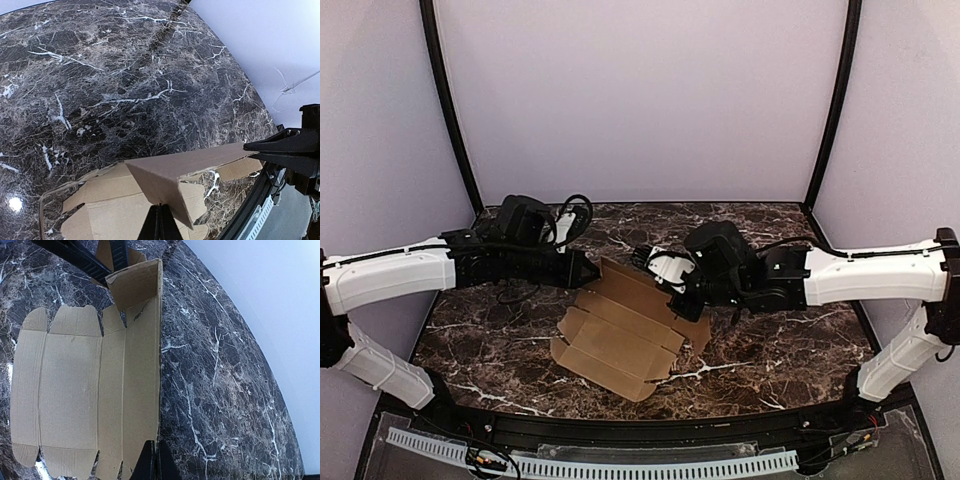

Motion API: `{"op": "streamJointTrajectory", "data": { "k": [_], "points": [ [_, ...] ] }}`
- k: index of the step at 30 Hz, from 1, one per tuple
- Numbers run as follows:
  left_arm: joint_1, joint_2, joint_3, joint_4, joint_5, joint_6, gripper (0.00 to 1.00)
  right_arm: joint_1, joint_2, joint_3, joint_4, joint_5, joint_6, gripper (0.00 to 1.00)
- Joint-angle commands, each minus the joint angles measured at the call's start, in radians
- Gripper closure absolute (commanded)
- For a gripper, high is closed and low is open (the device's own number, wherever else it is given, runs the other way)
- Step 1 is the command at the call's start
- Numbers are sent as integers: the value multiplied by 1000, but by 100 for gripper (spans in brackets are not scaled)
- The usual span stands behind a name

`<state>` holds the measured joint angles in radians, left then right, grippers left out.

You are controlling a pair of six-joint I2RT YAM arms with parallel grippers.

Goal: Fold the paper box

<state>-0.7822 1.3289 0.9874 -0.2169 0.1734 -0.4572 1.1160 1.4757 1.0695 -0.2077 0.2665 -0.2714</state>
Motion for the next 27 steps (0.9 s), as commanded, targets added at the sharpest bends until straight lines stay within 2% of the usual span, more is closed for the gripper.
{"op": "streamJointTrajectory", "data": {
  "k": [1,10,18,27],
  "points": [
    [4,13,-13,60,47,-23,100,27,22,35,57,2,17,100],
    [4,54,-8,122,52,-51,100,53,40,34,58,-19,27,100],
    [4,50,10,60,1,-36,100,35,46,58,13,1,86,100],
    [4,40,-20,-23,-109,11,100,-76,79,104,-119,-160,183,100]
  ]
}}
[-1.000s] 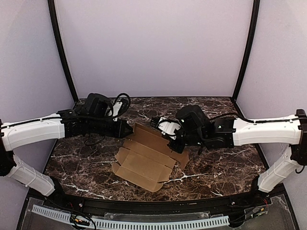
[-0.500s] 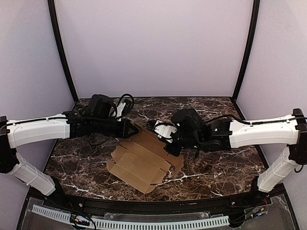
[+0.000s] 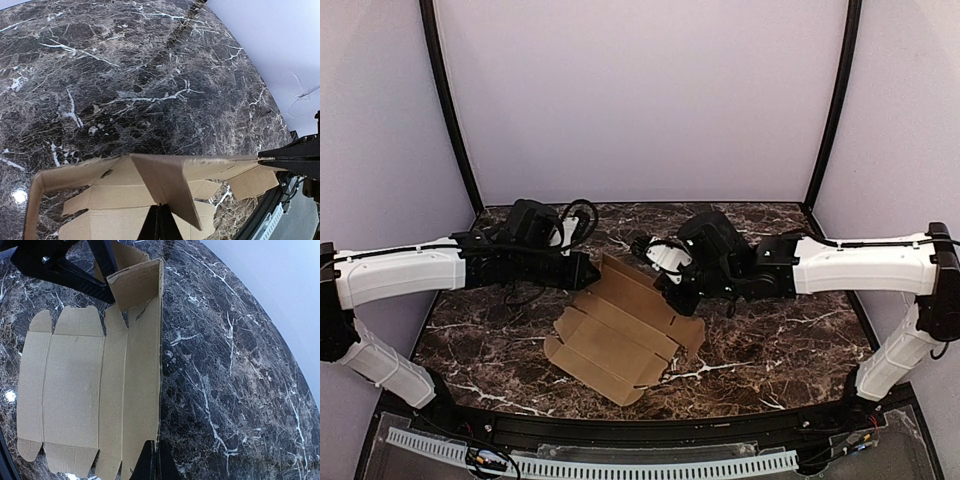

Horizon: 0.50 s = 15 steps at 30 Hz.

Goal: Fold the paper box

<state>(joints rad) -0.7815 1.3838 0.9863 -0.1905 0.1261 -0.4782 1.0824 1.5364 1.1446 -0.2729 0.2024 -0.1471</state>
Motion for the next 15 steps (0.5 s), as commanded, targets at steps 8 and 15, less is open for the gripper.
{"op": "streamJointTrajectory", "data": {
  "k": [8,15],
  "points": [
    [3,36,-50,-52,-114,62,100,-122,58,18,-82,-246,100,100],
    [2,126,-53,-49,-189,86,100,-172,93,18,-102,-320,145,100]
  ]
}}
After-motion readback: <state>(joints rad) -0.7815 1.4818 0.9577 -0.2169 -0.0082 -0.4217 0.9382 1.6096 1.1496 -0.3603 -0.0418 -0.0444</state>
